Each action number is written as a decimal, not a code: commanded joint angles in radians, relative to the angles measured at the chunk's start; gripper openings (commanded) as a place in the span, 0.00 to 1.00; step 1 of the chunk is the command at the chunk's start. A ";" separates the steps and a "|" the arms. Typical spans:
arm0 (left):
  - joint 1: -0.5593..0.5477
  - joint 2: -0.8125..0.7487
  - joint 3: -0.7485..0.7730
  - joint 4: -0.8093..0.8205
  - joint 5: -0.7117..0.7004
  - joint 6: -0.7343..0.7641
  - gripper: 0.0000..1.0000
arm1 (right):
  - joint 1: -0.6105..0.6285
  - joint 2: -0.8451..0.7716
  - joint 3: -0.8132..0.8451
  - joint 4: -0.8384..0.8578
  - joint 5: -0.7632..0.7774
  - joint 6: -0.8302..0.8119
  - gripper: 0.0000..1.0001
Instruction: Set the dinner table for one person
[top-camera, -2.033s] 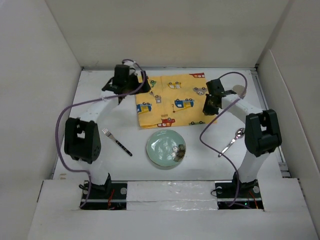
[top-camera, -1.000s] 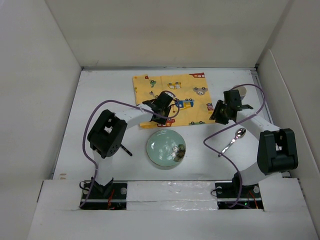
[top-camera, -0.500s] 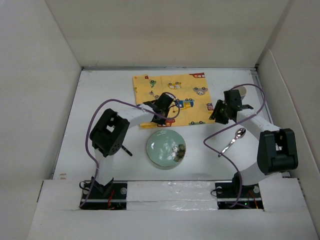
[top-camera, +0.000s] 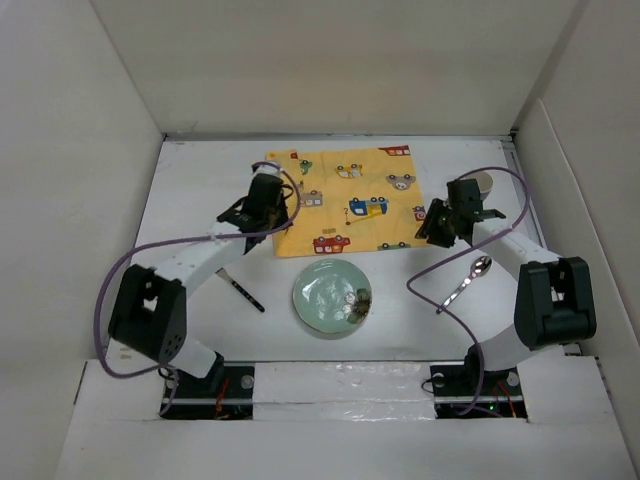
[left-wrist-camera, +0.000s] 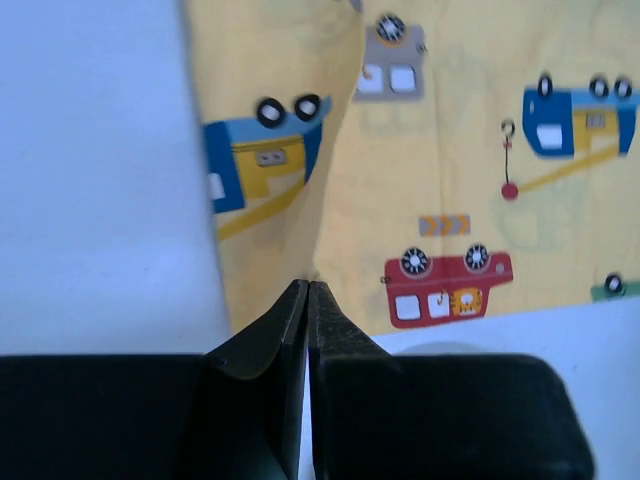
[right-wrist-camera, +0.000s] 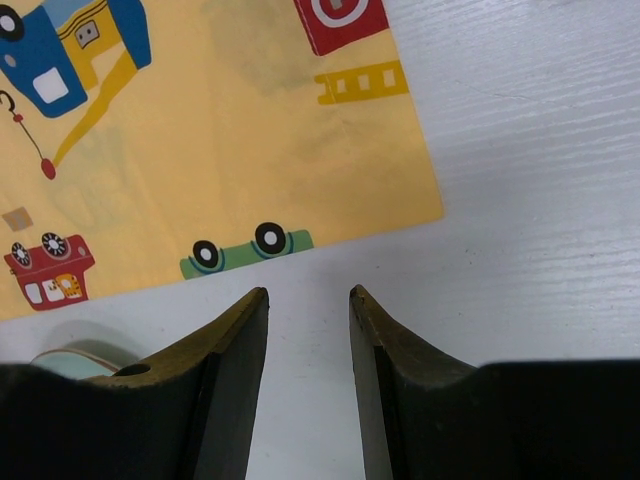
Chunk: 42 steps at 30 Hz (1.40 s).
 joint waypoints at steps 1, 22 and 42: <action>0.056 -0.114 -0.112 0.060 0.000 -0.135 0.00 | 0.033 -0.043 -0.019 0.040 -0.019 -0.017 0.44; 0.288 -0.427 -0.405 0.015 -0.128 -0.269 0.00 | 0.310 -0.125 -0.037 -0.072 -0.061 -0.040 0.44; 0.461 -0.308 -0.302 0.049 0.026 -0.142 0.64 | 0.467 -0.036 -0.144 0.066 -0.219 0.027 0.64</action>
